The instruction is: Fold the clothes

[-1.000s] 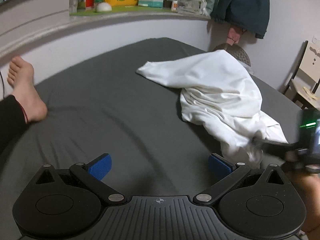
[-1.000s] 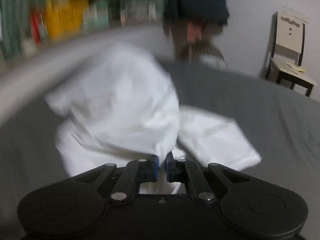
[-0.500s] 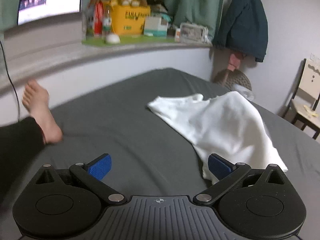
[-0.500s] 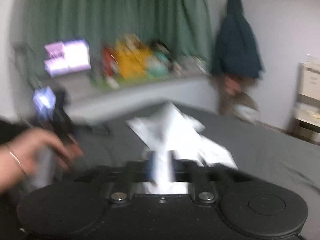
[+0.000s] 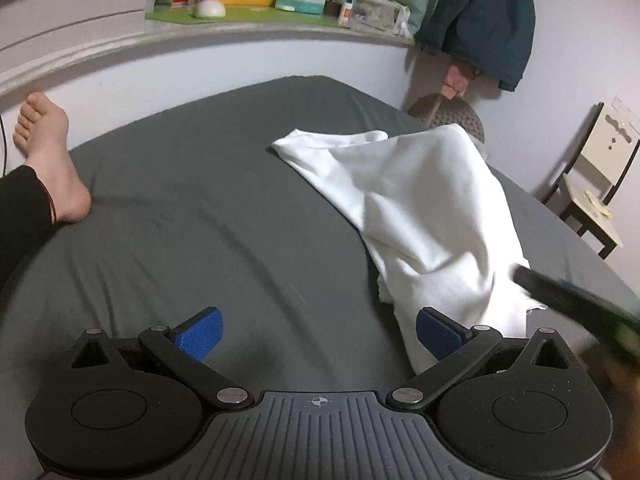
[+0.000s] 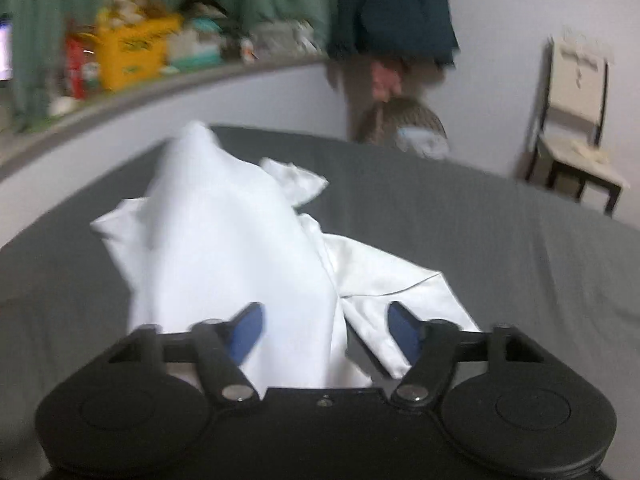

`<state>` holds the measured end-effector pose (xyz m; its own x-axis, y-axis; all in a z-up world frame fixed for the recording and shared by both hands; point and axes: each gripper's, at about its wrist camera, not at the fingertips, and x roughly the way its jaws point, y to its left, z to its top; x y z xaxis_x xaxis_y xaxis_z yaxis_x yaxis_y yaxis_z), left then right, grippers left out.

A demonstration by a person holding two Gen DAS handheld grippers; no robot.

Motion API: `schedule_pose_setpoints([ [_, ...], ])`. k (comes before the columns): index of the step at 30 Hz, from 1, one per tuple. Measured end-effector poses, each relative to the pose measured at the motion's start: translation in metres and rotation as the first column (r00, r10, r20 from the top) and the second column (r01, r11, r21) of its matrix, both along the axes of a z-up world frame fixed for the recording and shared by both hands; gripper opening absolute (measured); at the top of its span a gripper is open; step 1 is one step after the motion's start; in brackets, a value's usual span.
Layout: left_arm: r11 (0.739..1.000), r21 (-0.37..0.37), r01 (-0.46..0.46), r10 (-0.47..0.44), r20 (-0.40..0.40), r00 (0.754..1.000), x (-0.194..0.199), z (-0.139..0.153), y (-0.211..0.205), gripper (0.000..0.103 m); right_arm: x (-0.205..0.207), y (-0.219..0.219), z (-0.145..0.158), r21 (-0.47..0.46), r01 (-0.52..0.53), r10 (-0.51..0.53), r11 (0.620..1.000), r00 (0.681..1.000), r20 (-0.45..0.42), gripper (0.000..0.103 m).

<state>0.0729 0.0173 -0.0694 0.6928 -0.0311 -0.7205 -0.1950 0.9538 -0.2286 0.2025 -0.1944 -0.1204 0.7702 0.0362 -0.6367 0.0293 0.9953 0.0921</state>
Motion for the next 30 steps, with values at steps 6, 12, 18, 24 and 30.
schedule_pose_setpoints([
  [6,0.998,-0.06,-0.015,0.016,0.015,1.0,0.006,-0.003,0.01,0.103,-0.011,0.023,0.01,0.142,-0.291,0.286,0.946,0.957,0.055,0.002],
  [12,0.985,-0.021,-0.172,0.174,0.136,0.975,-0.008,0.017,0.034,0.103,-0.14,0.083,-0.003,0.098,-0.76,0.765,0.643,0.642,-0.051,0.002],
  [18,0.989,-0.003,-0.146,0.145,0.15,0.978,-0.013,0.019,0.037,0.103,-0.244,0.094,-0.02,0.101,-0.895,0.888,0.434,0.405,-0.219,0.002],
  [24,0.991,0.124,-0.045,0.041,0.038,0.998,-0.006,0.005,0.014,0.103,-0.236,0.059,0.004,-0.014,-0.688,0.687,0.726,0.726,-0.042,0.066],
  [30,0.992,0.093,-0.088,0.088,0.005,0.996,-0.001,-0.009,0.018,0.103,-0.153,0.035,-0.003,0.142,-0.337,0.341,0.931,0.94,-0.006,0.066],
])
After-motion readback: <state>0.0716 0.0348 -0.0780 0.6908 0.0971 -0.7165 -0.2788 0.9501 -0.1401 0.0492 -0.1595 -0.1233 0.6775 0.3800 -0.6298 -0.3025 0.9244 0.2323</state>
